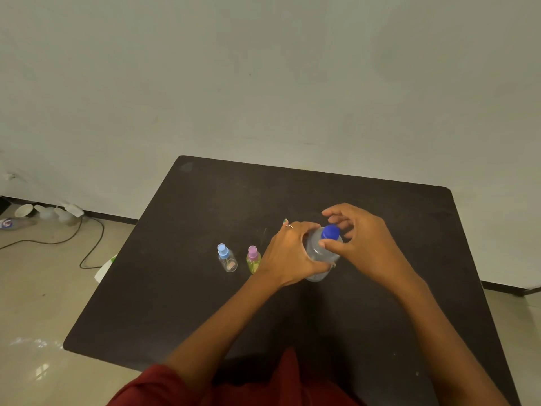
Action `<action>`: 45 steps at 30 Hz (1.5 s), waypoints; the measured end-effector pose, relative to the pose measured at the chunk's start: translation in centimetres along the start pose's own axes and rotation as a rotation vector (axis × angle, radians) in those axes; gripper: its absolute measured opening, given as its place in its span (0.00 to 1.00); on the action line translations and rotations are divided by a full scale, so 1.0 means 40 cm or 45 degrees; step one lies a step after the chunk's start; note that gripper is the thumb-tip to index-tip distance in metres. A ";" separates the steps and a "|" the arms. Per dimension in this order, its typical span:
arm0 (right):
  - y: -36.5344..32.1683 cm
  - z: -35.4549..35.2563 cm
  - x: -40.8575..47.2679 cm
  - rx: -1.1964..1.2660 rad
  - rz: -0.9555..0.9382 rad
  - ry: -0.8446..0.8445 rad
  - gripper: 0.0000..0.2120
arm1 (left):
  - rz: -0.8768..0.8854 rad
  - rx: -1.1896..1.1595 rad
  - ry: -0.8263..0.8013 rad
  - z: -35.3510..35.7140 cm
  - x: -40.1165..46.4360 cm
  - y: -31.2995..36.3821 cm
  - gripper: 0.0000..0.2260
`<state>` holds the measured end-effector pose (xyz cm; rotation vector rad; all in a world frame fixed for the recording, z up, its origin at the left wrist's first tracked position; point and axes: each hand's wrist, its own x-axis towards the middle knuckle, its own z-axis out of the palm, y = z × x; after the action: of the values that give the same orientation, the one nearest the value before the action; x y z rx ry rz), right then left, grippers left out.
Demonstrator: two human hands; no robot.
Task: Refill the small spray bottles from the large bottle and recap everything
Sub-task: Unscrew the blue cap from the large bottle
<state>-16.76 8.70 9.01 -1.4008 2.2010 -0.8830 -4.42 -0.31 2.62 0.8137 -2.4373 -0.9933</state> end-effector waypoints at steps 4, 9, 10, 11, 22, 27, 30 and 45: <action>-0.011 0.010 -0.002 -0.082 0.021 0.118 0.13 | 0.013 0.008 0.023 -0.012 -0.001 0.012 0.30; -0.025 0.001 -0.003 -0.153 -0.006 -0.041 0.20 | 0.001 -0.032 0.032 -0.015 -0.004 0.021 0.29; -0.026 0.002 -0.004 -0.134 0.012 -0.049 0.22 | 0.001 -0.037 0.028 -0.015 -0.003 0.021 0.29; -0.026 0.004 -0.005 -0.108 0.032 -0.029 0.24 | 0.004 -0.034 0.025 -0.016 -0.001 0.022 0.29; -0.011 0.009 -0.020 -0.046 0.020 0.049 0.23 | -0.024 -0.030 0.042 -0.006 -0.014 0.026 0.30; -0.008 0.018 -0.021 -0.154 0.001 0.055 0.13 | -0.014 -0.063 0.021 0.008 -0.015 0.025 0.29; -0.002 0.006 -0.028 -0.078 0.003 -0.056 0.12 | -0.033 -0.082 0.003 0.019 -0.019 0.019 0.29; 0.077 -0.009 -0.063 0.575 0.100 0.313 0.12 | -0.176 -0.181 -0.016 0.072 -0.034 0.007 0.29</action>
<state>-17.93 12.03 7.13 -1.0279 2.0264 -1.4763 -5.03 2.19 0.70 0.9386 -2.3148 -1.2104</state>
